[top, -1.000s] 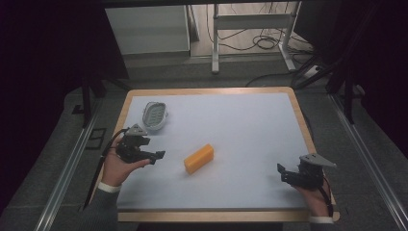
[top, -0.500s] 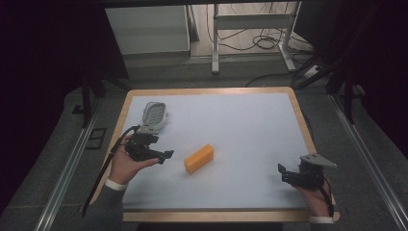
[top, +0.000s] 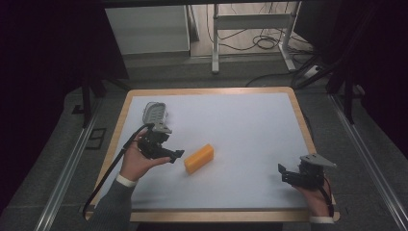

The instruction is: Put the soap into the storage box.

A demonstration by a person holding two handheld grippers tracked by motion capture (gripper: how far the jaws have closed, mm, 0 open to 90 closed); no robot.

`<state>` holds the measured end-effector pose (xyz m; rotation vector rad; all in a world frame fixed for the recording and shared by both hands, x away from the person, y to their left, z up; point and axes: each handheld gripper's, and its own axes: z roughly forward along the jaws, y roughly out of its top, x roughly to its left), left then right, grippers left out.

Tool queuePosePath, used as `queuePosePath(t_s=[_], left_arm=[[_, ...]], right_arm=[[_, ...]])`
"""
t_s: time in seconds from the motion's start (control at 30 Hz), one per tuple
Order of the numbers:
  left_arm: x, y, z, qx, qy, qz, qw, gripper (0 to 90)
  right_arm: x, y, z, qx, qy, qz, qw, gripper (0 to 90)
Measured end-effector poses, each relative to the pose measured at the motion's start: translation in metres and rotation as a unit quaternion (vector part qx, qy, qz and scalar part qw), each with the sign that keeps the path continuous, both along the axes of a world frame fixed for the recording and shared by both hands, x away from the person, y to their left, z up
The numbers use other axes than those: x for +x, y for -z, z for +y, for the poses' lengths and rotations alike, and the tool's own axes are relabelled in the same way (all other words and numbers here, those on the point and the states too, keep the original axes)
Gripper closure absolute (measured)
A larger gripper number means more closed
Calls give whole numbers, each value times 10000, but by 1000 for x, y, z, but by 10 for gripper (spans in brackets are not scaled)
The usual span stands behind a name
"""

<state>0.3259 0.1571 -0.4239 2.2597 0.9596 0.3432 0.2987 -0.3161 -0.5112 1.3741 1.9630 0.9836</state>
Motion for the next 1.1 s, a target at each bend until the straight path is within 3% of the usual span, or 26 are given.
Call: queuePosePath(t_s=[0.53, 0.83, 1.1], left_arm=[[10, 2, -28, 211, 184, 116, 9995, 201], [15, 9, -34, 178, 180, 207, 9995, 206], [19, 19, -43, 335, 209, 256, 9989, 209]], right_arm=[[1, 1, 0, -28, 4, 6, 10000, 85], [1, 2, 1, -40, 2, 48, 10000, 84], [1, 2, 1, -39, 12, 47, 10000, 85]])
